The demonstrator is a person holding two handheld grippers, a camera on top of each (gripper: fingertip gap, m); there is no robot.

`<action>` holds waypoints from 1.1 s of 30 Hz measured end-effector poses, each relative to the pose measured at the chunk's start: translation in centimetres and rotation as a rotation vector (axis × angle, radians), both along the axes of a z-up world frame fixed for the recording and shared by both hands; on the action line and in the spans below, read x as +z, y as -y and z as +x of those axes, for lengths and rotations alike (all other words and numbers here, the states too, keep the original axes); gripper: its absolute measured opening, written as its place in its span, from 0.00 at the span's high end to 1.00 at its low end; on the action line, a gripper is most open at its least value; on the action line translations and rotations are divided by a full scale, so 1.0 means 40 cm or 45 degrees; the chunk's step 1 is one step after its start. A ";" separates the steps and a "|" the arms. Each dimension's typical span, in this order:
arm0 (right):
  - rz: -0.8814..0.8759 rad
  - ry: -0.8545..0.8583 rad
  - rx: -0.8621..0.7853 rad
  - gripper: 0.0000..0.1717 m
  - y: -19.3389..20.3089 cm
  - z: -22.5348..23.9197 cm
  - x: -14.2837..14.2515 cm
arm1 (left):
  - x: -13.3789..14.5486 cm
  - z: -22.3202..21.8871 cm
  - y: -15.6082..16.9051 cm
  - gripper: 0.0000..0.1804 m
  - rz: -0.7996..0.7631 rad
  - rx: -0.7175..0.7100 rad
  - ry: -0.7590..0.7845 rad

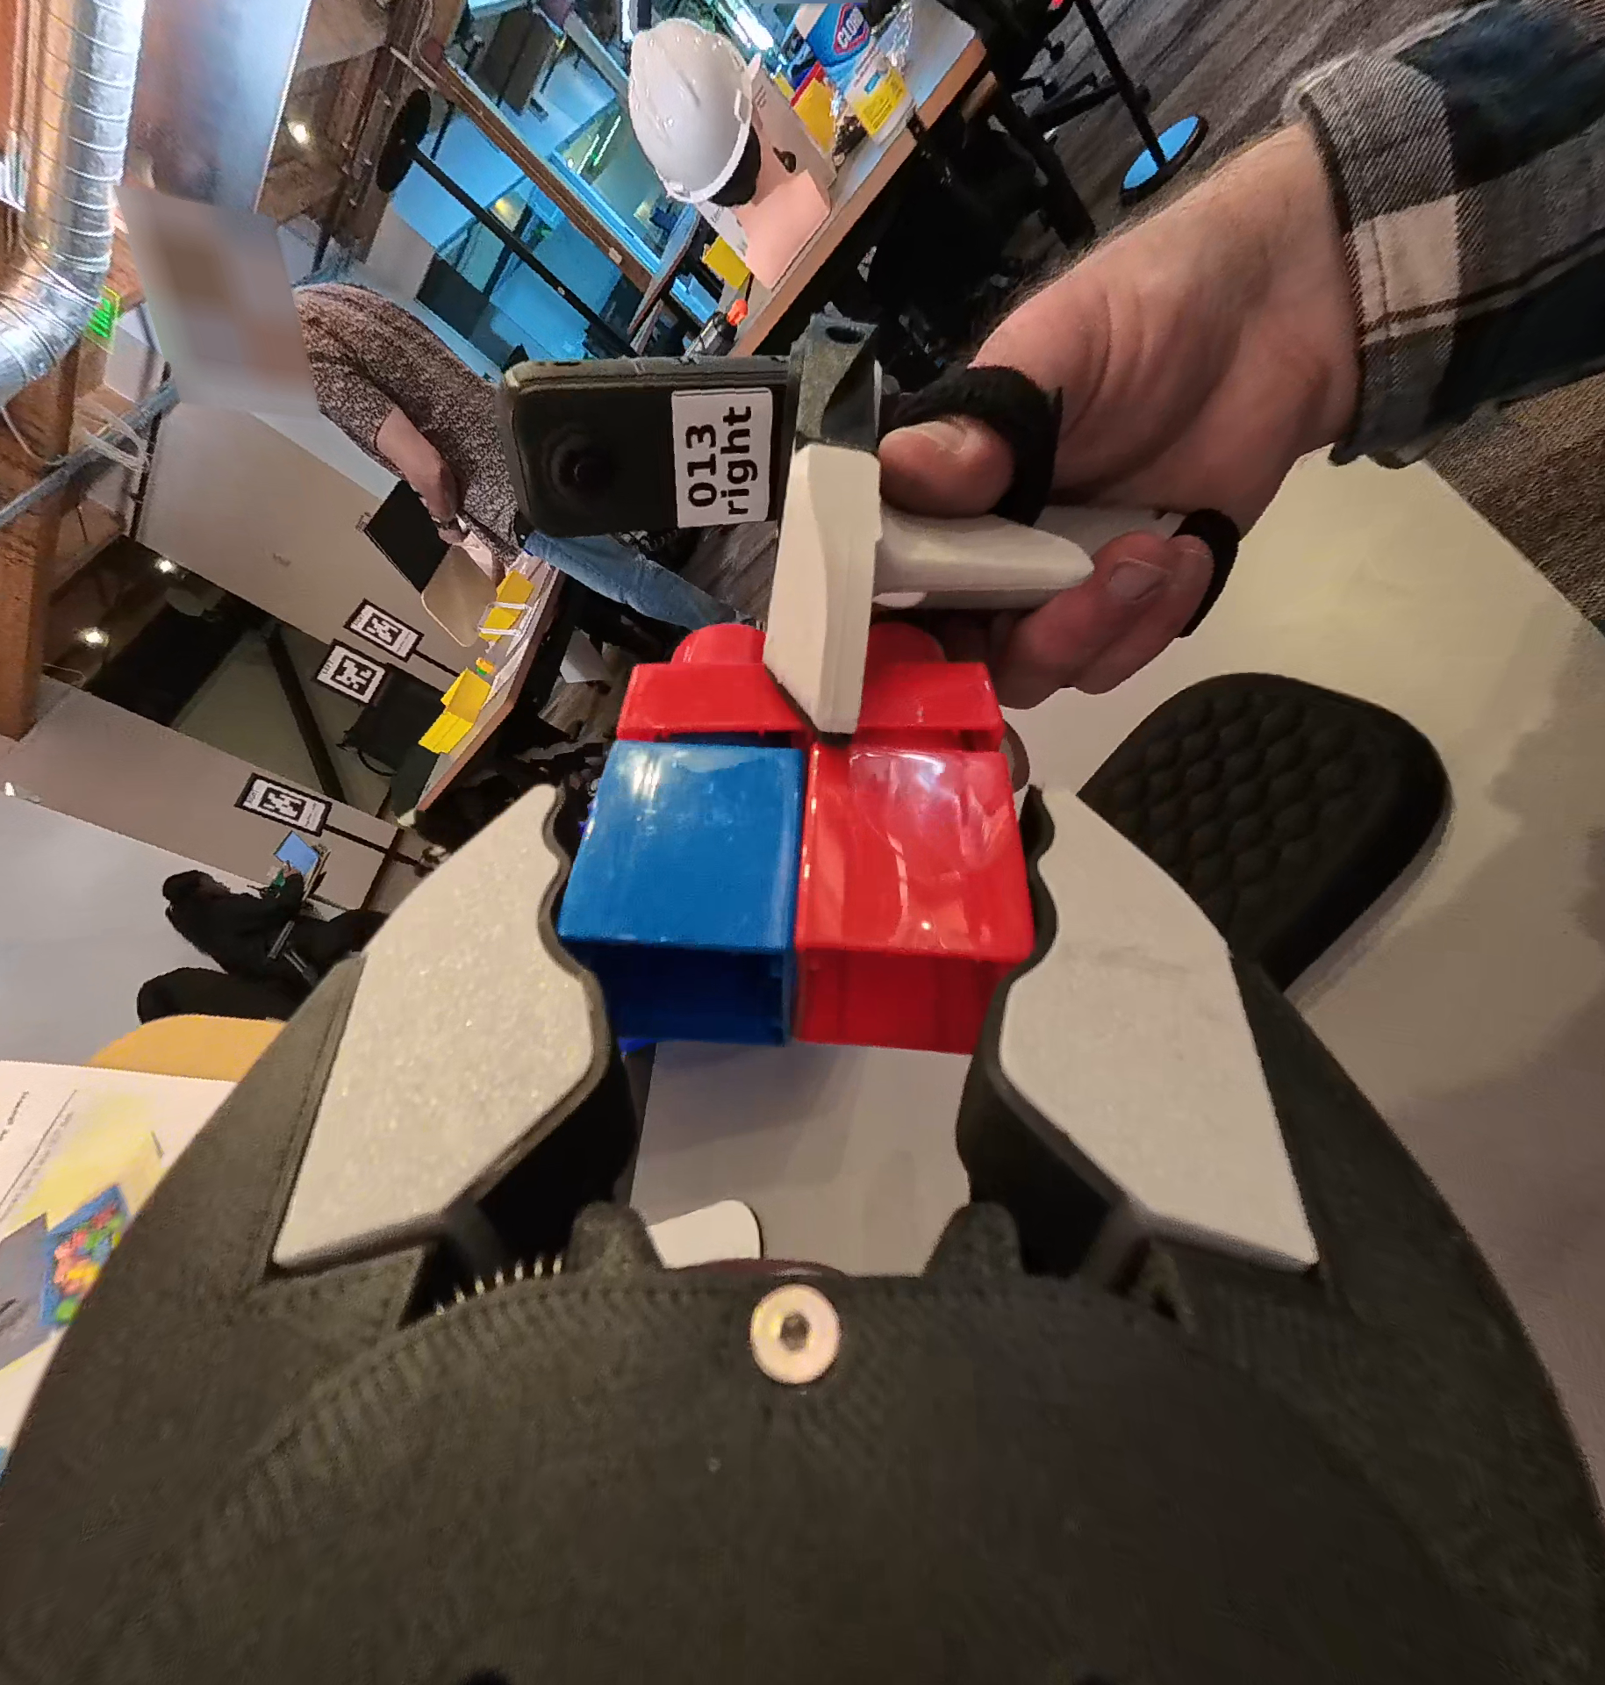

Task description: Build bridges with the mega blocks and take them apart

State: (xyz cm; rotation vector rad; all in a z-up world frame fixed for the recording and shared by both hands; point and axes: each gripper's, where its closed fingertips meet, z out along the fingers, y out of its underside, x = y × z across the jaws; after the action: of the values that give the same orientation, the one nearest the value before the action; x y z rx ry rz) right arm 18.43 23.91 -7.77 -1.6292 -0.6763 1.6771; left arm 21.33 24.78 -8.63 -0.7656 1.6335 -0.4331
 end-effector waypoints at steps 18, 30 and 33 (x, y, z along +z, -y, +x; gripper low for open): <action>-0.105 0.069 -0.313 0.79 -0.166 0.177 -0.105 | -0.068 -0.039 -0.143 0.50 -0.221 0.124 0.023; -0.052 0.803 -1.094 0.54 -0.605 0.620 -0.170 | -0.074 -0.051 -0.185 0.50 -0.273 0.165 0.049; 0.115 0.834 -1.029 0.57 -0.549 0.544 -0.116 | -0.059 -0.055 -0.185 0.50 -0.316 0.150 0.092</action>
State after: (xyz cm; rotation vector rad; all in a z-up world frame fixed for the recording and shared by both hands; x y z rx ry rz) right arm 40.21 45.87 -12.43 -2.0163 -0.2905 0.5298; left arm 19.14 32.18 -11.01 -1.0144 1.4753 -0.5793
